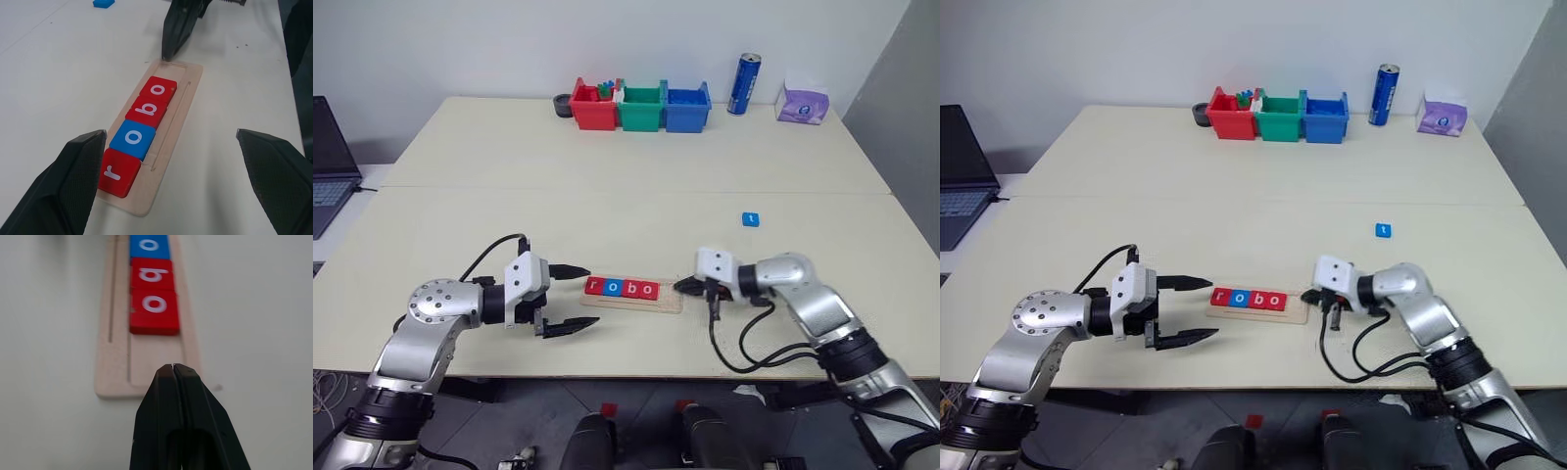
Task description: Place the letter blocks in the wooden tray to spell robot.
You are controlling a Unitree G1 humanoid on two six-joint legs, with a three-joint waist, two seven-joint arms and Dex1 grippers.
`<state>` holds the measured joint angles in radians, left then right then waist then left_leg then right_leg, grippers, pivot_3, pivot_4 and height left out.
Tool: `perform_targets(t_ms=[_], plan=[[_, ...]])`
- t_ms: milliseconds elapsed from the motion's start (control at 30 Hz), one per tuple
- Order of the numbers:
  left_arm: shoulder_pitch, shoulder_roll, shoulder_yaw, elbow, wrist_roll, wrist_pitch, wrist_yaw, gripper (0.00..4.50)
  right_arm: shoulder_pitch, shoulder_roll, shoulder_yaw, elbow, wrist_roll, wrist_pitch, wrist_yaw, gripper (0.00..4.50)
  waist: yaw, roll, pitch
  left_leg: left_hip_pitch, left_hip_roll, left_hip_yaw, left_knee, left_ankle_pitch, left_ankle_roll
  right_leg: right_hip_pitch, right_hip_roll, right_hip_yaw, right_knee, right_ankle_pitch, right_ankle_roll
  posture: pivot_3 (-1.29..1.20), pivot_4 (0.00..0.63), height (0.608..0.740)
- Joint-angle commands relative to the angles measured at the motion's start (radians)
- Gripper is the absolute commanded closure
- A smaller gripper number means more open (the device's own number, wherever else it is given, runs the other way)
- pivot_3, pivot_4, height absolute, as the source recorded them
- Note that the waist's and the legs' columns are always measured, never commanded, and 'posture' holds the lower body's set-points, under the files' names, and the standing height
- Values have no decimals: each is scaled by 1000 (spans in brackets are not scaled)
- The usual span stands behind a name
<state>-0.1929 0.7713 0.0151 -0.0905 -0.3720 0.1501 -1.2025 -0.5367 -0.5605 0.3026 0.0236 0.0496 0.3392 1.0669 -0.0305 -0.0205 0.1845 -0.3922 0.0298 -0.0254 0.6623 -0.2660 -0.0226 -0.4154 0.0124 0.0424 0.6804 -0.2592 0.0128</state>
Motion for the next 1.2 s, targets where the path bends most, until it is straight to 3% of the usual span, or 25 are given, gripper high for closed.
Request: perform_targets(t_ms=[33,233,367,733,933,1200], plan=[[-36,1,39,-25,-32,19,19,0,-6,-18,-109,-116,76,139,-41,3506,0,0,0,0,0,0,0,0,0,0,0,0,0,0,0,0,150,740],[-107,11,78,-41,-96,113,47,0,32,-11,-213,-239,112,351,-186,1411,0,0,0,-1,0,-1,0,0,0,0,0,0,0,0,0,0,150,740],[-115,22,79,-60,-99,143,48,0,40,58,-274,-249,86,420,-363,14,-2,0,0,-1,0,0,0,0,0,-1,0,0,0,0,0,0,150,740],[-137,-35,42,-146,-108,220,114,0,41,335,-392,-232,-4,496,-867,14,-1,0,0,-6,0,0,0,0,0,-6,0,1,1,1,-2,0,150,740],[-164,-51,34,-140,-99,226,134,0,6,425,-416,-172,-32,466,-1027,14,-2,0,0,-6,0,1,0,0,0,-6,0,1,1,1,-2,0,150,740],[-153,-60,13,-144,-85,213,129,0,-17,471,-452,-19,-30,359,-1129,14,-2,0,0,-6,0,0,-1,0,0,-6,0,1,1,1,-2,0,150,740]])
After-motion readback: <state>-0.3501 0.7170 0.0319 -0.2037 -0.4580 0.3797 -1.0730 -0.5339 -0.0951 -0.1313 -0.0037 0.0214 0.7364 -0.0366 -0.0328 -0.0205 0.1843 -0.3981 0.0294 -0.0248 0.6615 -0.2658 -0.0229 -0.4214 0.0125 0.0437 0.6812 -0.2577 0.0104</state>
